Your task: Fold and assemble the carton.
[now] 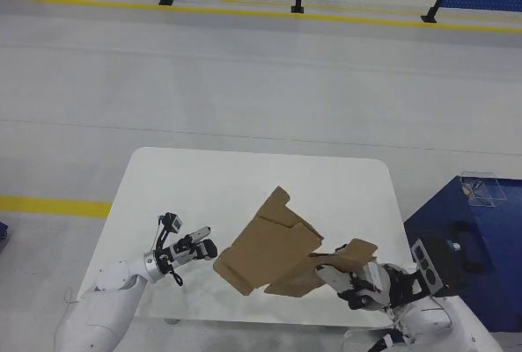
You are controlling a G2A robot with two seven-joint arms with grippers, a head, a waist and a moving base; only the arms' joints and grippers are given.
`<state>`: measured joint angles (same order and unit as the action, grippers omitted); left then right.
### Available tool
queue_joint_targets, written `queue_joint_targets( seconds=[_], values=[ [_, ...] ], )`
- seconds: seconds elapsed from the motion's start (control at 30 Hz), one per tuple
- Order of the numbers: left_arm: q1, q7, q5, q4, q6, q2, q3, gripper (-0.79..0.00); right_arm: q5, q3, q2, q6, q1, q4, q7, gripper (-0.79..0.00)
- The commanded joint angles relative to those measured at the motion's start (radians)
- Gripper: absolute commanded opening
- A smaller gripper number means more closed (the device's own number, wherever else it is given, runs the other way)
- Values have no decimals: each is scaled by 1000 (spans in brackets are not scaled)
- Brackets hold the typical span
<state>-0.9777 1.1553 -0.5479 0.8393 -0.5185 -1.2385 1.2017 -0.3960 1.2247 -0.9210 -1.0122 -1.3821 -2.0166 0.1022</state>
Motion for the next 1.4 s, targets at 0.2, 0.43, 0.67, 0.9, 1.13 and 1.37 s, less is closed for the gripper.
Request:
queue_joint_targets(
  seconds=[0.2,0.43,0.67,0.9,1.13,1.37],
  values=[
    [0,0,0,0,0,0,0,0,251,-90,8,0,45,91,-146,-785],
    [0,0,0,0,0,0,0,0,254,-90,8,6,43,91,-143,-785],
    [6,168,-210,60,201,30,117,0,429,-52,18,87,26,161,-228,-785],
    [-54,345,-289,245,244,57,202,0,937,-112,41,156,23,253,-601,-785],
    [-125,331,-223,404,266,60,158,-31,1322,-211,30,291,91,363,-995,-785],
    [-186,317,-175,528,276,62,117,-237,1366,-312,-12,337,157,460,-1103,-785]
  ],
)
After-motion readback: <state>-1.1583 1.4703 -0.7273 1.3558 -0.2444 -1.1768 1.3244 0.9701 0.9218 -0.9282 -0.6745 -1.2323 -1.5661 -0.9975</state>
